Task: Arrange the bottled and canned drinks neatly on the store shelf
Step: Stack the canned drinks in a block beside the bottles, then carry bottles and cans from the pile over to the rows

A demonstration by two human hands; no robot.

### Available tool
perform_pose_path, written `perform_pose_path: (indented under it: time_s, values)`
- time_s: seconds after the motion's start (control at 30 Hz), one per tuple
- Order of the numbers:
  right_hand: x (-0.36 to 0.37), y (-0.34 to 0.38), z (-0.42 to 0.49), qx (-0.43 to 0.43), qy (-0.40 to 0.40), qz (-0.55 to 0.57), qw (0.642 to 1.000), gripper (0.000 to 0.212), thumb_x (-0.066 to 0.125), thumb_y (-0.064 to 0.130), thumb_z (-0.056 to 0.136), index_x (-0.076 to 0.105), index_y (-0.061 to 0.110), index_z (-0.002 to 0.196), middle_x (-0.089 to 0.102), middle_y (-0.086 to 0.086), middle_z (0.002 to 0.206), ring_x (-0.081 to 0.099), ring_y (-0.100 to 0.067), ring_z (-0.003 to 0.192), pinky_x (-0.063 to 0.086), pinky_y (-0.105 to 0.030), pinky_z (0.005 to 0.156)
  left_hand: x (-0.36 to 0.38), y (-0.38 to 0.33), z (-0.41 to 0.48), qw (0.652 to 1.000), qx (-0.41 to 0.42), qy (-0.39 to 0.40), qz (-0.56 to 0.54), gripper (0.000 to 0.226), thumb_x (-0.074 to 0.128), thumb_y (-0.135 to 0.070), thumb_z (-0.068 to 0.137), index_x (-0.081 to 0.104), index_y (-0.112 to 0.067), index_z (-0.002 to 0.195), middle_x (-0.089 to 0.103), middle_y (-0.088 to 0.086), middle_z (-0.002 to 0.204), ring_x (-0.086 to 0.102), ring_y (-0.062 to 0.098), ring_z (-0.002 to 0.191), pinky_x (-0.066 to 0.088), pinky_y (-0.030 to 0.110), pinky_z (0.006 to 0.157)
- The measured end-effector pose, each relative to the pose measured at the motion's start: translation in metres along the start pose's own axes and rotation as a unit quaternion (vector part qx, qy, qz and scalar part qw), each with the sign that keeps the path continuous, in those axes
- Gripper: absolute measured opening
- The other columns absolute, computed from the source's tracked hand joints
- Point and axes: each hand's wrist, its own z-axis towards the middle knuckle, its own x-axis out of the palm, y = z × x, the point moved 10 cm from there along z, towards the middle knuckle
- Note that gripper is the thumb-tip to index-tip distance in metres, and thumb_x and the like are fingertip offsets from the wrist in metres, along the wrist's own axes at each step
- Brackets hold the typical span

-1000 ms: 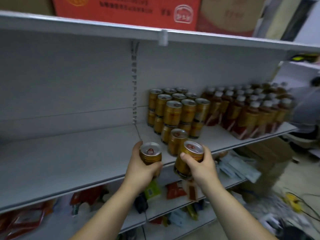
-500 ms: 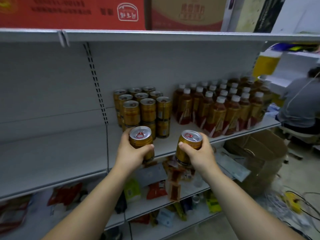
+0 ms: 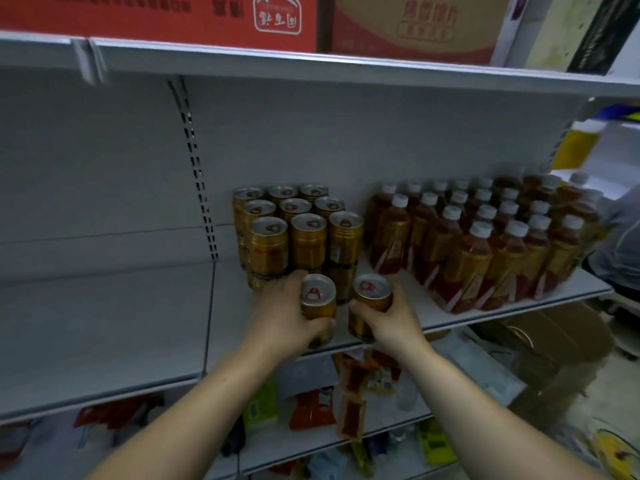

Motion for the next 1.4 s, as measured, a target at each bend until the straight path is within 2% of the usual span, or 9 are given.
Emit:
perform_pose_path:
  time_s: [0.17,0.27,0.37,0.6,0.7,0.93,1.03,1.13,1.4]
  values:
    - [0.017,-0.013,0.02,-0.021,0.042,-0.034,0.998,0.058,0.083,0.04,0.062,0.054,0.029,0.112,0.06,0.0,0.112,0.061,-0.013,0.099,0.052,-0.032,0.085,0.026,0.015,-0.003,0.987,-0.054,0.019,0.15,0.084,0.068,-0.057,0.068,0.032,-0.028,0.138,0.039,-0.005,0.142,0.019,0.021,0.139,0.003,0.041,0.109]
    - [0.023,-0.018,0.026,-0.031,0.077,-0.006,0.997,0.047,0.081,0.015,0.074,0.049,0.032,0.104,0.062,0.007,0.104,0.061,-0.009,0.096,0.046,-0.02,0.077,0.035,0.019,-0.004,0.98,-0.082,0.001,0.184,0.079,0.066,-0.059,0.068,0.034,-0.03,0.134,0.039,-0.005,0.139,0.022,0.022,0.136,0.012,0.054,0.112]
    - [0.027,-0.02,0.03,-0.041,0.111,0.002,0.993,0.056,0.078,0.015,0.078,0.042,0.032,0.116,0.057,0.011,0.107,0.056,-0.008,0.099,0.043,-0.021,0.083,0.037,0.022,0.001,0.969,-0.111,-0.008,0.221,0.083,0.063,-0.061,0.071,0.029,-0.031,0.141,0.025,-0.001,0.145,0.016,0.024,0.138,0.01,0.053,0.114]
    - [0.05,-0.016,0.042,-0.075,0.186,-0.005,0.98,0.055,0.076,0.01,0.08,0.042,0.03,0.117,0.052,0.02,0.105,0.053,0.006,0.093,0.039,0.001,0.068,0.029,0.036,-0.001,0.962,-0.17,-0.064,0.206,0.094,0.069,-0.057,0.07,0.021,-0.032,0.147,0.007,0.006,0.156,-0.001,0.03,0.144,0.012,0.05,0.116]
    - [0.057,-0.019,0.048,-0.085,0.187,-0.023,0.978,0.063,0.081,0.019,0.074,0.046,0.023,0.127,0.052,0.001,0.126,0.055,-0.009,0.109,0.044,-0.015,0.087,0.027,0.038,-0.004,0.956,-0.186,-0.09,0.208,0.1,0.072,-0.056,0.068,0.02,-0.026,0.148,0.01,0.011,0.155,0.006,0.034,0.143,0.019,0.051,0.114]
    - [0.048,0.003,0.046,-0.113,0.173,-0.062,0.976,0.088,0.085,0.042,0.061,0.04,0.027,0.135,0.043,-0.003,0.134,0.05,-0.018,0.121,0.047,-0.039,0.099,0.025,0.037,-0.001,0.957,-0.189,-0.053,0.212,0.098,0.07,-0.058,0.069,0.022,-0.027,0.147,0.006,0.007,0.156,0.01,0.033,0.143,0.02,0.052,0.114]
    - [0.025,0.053,0.04,-0.194,0.131,-0.112,0.966,0.088,0.078,0.045,0.069,0.033,0.026,0.142,0.036,-0.001,0.139,0.038,-0.017,0.13,0.038,-0.036,0.106,0.013,0.034,0.002,0.962,-0.196,-0.011,0.188,0.095,0.068,-0.06,0.069,0.022,-0.031,0.146,0.017,0.003,0.154,0.024,0.029,0.139,0.021,0.056,0.112]
    - [0.026,0.118,0.027,-0.295,0.135,-0.182,0.928,0.077,0.07,0.048,0.079,0.035,0.024,0.143,0.034,-0.001,0.147,0.03,-0.018,0.137,0.028,-0.032,0.11,-0.019,0.032,-0.001,0.972,-0.193,-0.011,0.131,0.082,0.069,-0.06,0.069,0.036,-0.031,0.138,0.039,0.002,0.143,0.046,0.025,0.125,0.035,0.051,0.104]
    - [0.147,0.229,-0.051,-0.351,0.244,-0.332,0.841,0.067,0.06,0.051,0.087,0.039,0.022,0.144,0.041,-0.003,0.148,0.04,-0.023,0.132,0.036,-0.03,0.1,-0.141,0.07,-0.066,0.969,-0.189,0.034,0.152,0.078,0.063,-0.051,0.083,0.028,-0.023,0.147,0.027,0.002,0.154,0.035,0.021,0.135,0.033,0.028,0.103]
